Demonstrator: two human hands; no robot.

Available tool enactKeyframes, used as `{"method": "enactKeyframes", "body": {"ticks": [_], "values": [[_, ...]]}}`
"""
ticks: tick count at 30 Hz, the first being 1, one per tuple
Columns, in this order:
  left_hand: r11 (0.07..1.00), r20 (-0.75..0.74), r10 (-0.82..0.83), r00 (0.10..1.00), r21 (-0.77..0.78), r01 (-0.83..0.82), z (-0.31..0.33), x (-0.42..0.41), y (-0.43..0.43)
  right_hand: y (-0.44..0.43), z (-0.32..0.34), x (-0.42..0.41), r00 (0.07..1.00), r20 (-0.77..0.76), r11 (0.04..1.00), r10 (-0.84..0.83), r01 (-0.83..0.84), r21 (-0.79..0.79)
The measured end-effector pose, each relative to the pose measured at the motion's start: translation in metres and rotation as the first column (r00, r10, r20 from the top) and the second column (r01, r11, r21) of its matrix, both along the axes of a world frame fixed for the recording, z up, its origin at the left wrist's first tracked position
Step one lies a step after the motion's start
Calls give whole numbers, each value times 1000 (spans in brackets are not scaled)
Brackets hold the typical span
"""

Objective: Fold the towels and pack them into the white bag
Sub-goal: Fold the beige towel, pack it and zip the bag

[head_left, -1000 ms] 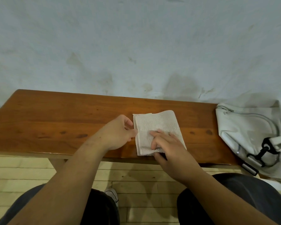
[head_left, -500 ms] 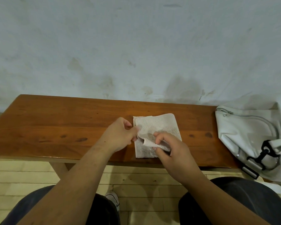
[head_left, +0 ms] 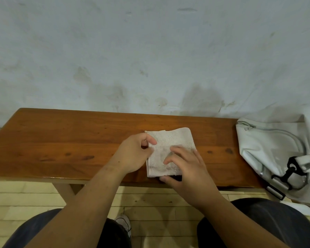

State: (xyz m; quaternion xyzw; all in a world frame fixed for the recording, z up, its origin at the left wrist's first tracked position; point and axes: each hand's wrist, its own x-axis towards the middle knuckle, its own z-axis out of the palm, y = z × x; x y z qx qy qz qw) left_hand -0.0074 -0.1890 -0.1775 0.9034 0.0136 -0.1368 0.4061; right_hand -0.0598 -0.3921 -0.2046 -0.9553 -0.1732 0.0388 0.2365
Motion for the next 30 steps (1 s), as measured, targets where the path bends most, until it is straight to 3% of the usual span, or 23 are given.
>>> {"method": "enactKeyframes", "body": {"ticks": [6,10,13,18,22,26,30], "values": [[999,45,35,998,17,-36,-5,3,1,1,2,-1,999,-47,996,-9,5,-94],[999,68,45,997,27,-47,-7,4,0,3,8,-3,995,-86,999,-52,51,-7],[997,81,45,996,56,-50,-8,4,-2,2,11,1,972,-126,976,-199,208,68],[983,118,-7,993,181,-15,-10,1,-5,-14,16,16,819,-312,792,-482,559,246],[974,111,-33,993,227,7,-11,2,-5,-24,23,22,671,-603,584,-431,717,380],[975,90,-83,992,214,62,-11,3,-5,-24,26,16,654,-692,556,-305,712,429],[982,55,-79,995,177,68,-6,2,-14,-29,35,14,709,-650,508,-274,680,529]]}}
